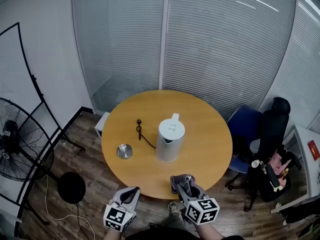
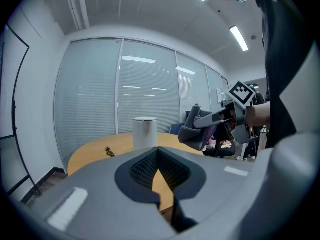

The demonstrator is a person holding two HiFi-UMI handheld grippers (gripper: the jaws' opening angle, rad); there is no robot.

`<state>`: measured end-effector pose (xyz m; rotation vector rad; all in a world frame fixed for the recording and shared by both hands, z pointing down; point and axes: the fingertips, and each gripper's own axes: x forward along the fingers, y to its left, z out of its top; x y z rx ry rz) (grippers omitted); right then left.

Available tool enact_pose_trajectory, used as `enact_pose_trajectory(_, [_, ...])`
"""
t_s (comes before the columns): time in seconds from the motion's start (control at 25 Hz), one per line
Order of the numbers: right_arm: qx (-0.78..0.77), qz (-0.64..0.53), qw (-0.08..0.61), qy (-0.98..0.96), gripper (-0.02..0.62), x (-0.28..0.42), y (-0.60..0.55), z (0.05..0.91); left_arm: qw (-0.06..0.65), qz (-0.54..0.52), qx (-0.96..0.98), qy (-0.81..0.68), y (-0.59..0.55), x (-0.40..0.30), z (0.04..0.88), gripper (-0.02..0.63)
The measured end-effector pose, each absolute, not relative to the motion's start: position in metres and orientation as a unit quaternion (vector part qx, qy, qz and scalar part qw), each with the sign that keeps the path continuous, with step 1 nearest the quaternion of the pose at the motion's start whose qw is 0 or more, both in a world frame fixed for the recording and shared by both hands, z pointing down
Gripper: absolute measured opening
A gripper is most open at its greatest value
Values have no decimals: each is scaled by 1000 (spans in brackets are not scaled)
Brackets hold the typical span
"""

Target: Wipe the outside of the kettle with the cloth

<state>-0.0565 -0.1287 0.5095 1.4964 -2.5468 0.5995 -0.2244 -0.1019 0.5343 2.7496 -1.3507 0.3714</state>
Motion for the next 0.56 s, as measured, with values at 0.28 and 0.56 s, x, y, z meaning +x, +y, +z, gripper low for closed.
enact_pose_trajectory(0.28, [488,202,56,-848,115,-62,-121,506,27,127,892,-433,-93,-226,536,9])
enact_pose_trajectory(0.56, [491,205,52,-845,116,-63,-121,506,27,131,893,-431,-93,-228,538,9])
